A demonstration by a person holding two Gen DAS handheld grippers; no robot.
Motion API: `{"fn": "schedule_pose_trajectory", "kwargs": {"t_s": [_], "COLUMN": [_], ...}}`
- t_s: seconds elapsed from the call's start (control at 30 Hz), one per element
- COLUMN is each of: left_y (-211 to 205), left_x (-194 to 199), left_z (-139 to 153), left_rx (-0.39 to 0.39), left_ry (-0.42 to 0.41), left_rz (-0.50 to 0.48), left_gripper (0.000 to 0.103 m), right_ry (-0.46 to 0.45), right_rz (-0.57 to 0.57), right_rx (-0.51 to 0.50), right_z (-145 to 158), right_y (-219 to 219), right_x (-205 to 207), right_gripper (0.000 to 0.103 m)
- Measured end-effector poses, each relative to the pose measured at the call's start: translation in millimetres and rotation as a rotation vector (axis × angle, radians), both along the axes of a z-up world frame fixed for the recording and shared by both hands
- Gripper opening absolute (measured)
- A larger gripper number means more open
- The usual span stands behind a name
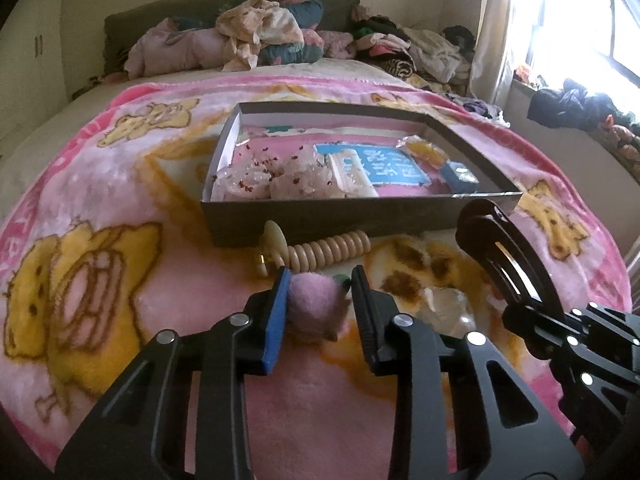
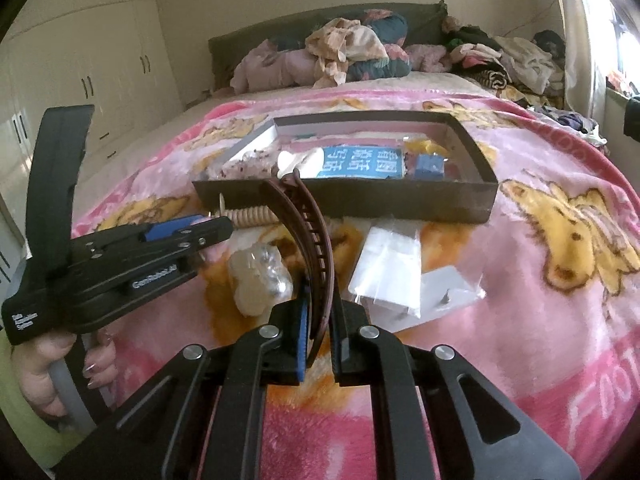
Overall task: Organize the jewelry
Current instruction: 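Carry the pom-pom clip into the tray with the left tool while the right tool carries the claw clip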
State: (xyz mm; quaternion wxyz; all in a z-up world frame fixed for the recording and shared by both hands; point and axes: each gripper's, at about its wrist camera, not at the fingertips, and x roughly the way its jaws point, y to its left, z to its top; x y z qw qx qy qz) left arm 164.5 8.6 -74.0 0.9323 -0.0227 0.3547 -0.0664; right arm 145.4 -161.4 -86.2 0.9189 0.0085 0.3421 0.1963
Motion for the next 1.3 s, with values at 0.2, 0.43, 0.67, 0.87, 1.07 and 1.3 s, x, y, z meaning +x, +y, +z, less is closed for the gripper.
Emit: {"fn": "schedule_pose_trajectory", "kwargs": {"t_s": [0.2,0.43,0.67,0.87,1.07,1.3], "left_y": [0.6,-1.6,-9.1,-17.7,-29.3,-42.3], "left_x": [-4.8,-10.3,-11.7,-9.7,-4.0,10.6], "left_z": [11.8,25.2,37.8,45.0,49.1,52.2], "left_rx": [-0.016,-0.027,-0.031,-0.036,-0.036,-0.037], "left_ry": [-0.018,-0.045,-0.074,-0.086,-0.094,-0.099], "left_rz": [0.000,-0.009,-0.024,-0.041,-0.060,-0.078], "left_gripper": [0.022,0.022,0.022,0.022,0.022,0.022], "right_ry": [-0.018,-0.031,-0.037,-0.045,-0.059,-0.056], "right_rz": [-0.011,-0.040,-0.070,-0.101,-0.138,-0.166], "right_rx": [0.025,0.046,0.061,0.075,0.081,0.084], "right_z": [10.1,19.7,26.2,31.0,35.0,36.4], "right_y": [-5.8,-18.8,-31.4,-46.1,-61.1,-75.3], "right_x": [0.7,1.1,3.0,7.5,12.8,25.5], "right_gripper": [0.009,0.009,0.009,0.009,0.009,0.009]}}
